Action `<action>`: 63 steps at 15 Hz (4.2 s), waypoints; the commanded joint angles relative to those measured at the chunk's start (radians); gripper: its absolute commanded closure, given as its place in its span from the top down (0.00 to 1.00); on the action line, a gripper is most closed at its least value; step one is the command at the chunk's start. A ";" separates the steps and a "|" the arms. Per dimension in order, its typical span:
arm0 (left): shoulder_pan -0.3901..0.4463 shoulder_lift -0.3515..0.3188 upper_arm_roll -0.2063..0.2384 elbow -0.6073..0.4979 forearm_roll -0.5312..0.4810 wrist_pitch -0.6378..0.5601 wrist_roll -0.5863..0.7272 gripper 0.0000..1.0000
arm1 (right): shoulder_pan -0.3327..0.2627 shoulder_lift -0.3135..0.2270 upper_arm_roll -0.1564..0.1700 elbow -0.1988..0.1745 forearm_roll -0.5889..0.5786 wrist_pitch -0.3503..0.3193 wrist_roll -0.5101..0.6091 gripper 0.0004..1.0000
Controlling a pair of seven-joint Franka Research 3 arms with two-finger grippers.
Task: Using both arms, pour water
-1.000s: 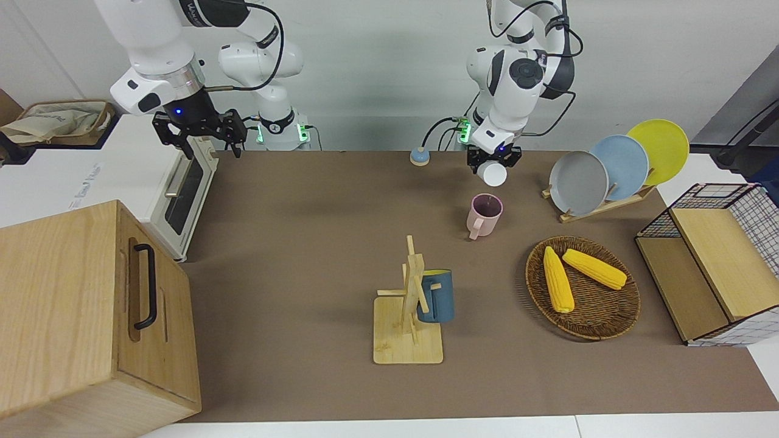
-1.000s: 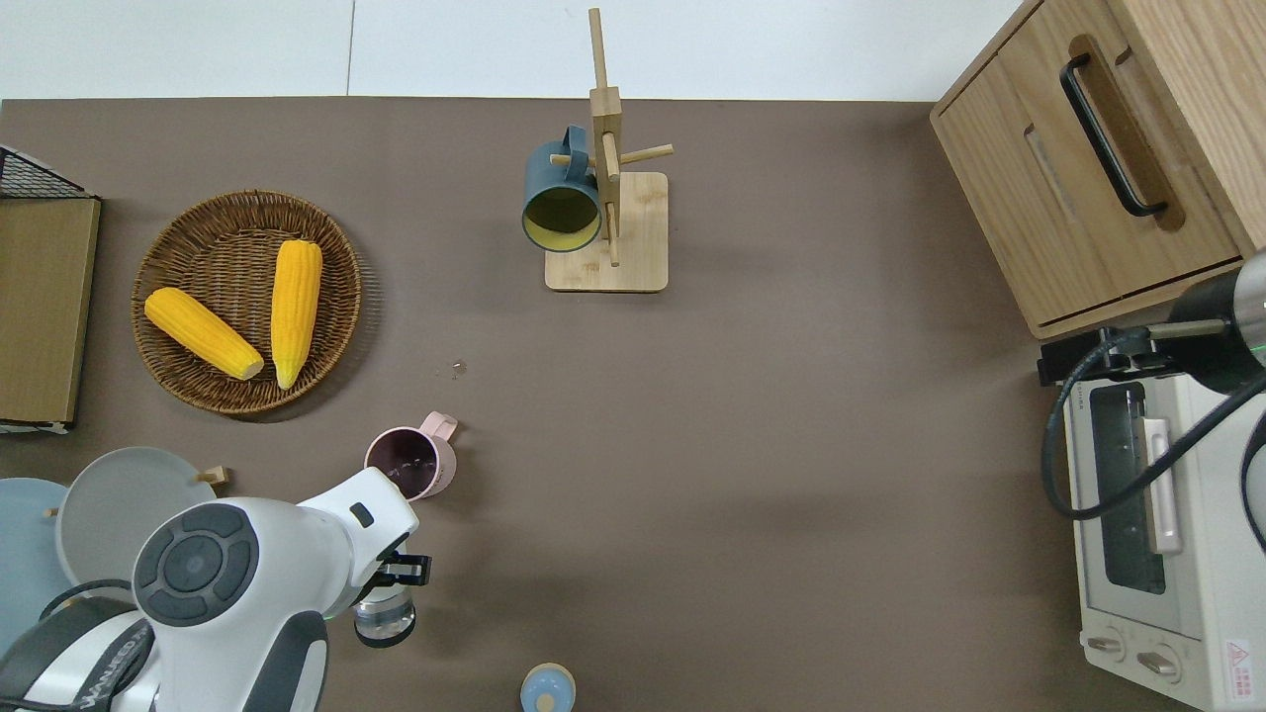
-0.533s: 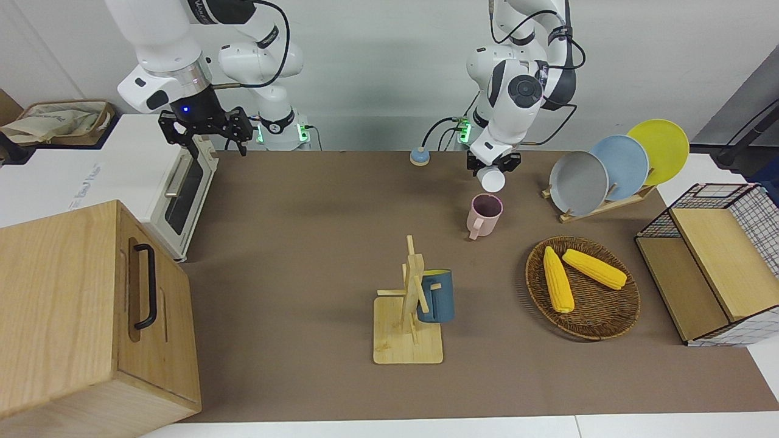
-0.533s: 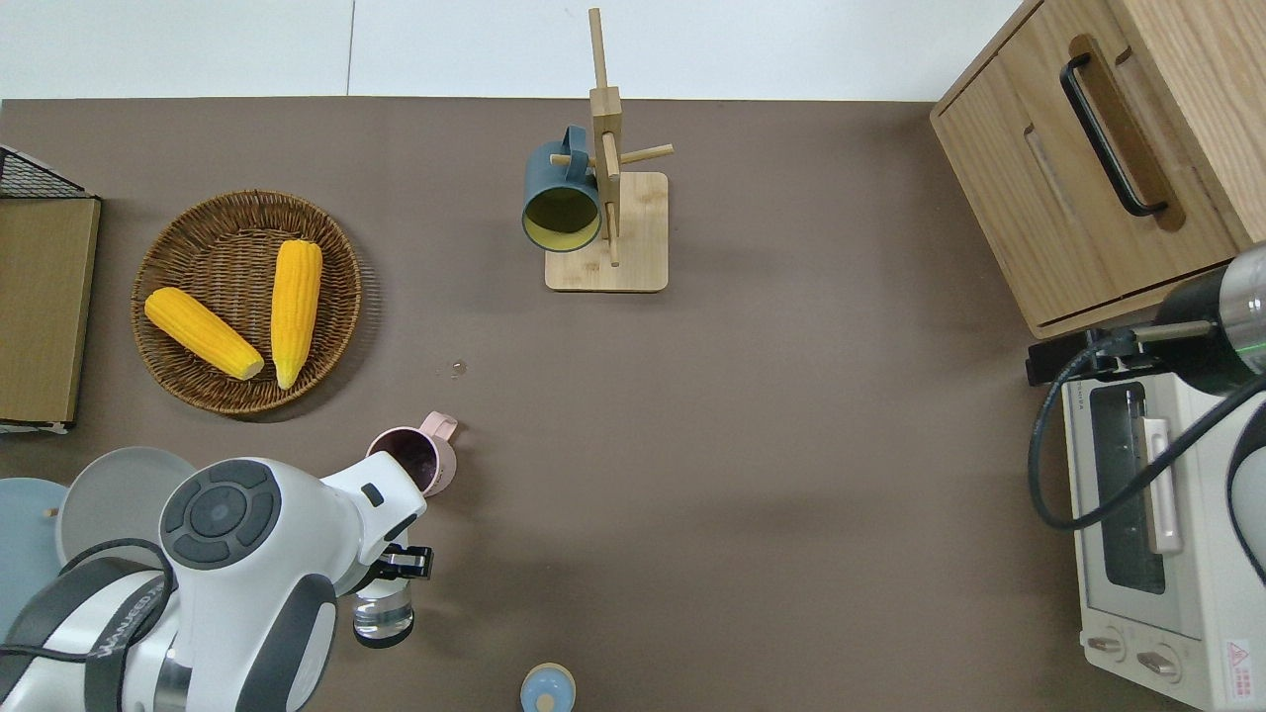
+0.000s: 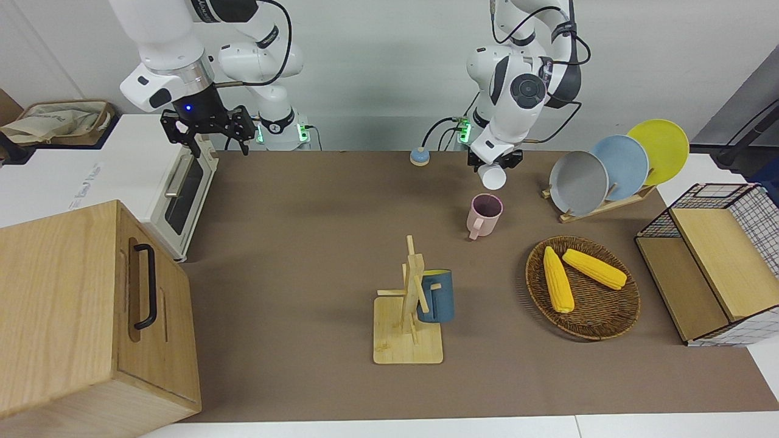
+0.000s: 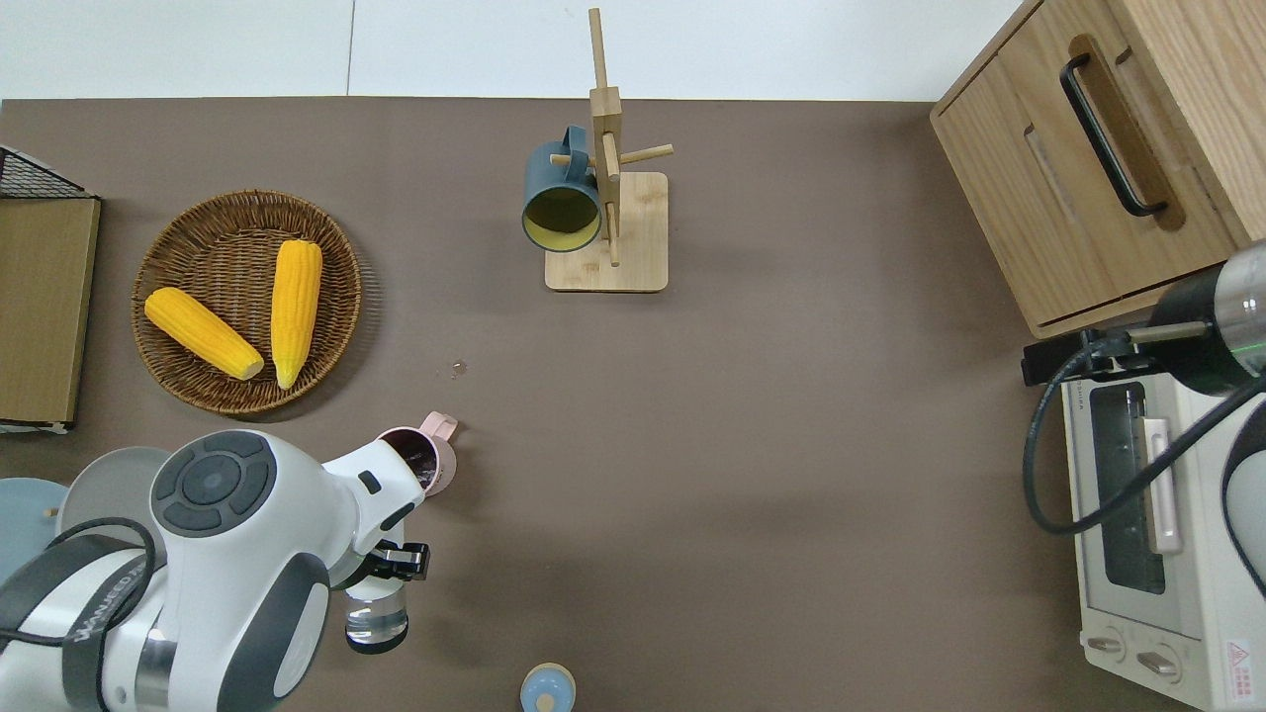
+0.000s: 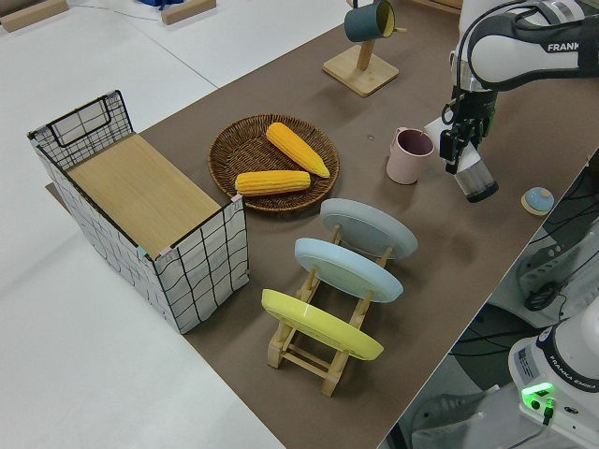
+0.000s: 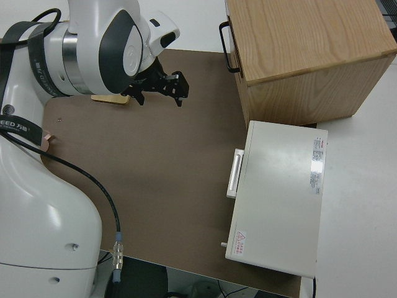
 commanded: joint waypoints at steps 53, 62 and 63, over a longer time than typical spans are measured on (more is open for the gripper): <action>-0.018 -0.145 0.000 -0.122 -0.007 0.210 -0.031 0.01 | -0.001 -0.007 -0.002 0.001 0.014 -0.001 -0.017 0.99; 0.038 -0.242 0.007 -0.218 -0.019 0.350 -0.045 0.01 | -0.001 -0.007 -0.002 0.001 0.014 -0.001 -0.017 0.99; 0.054 -0.242 0.009 -0.213 -0.019 0.366 -0.045 0.01 | -0.001 -0.007 -0.002 0.001 0.014 -0.001 -0.017 0.99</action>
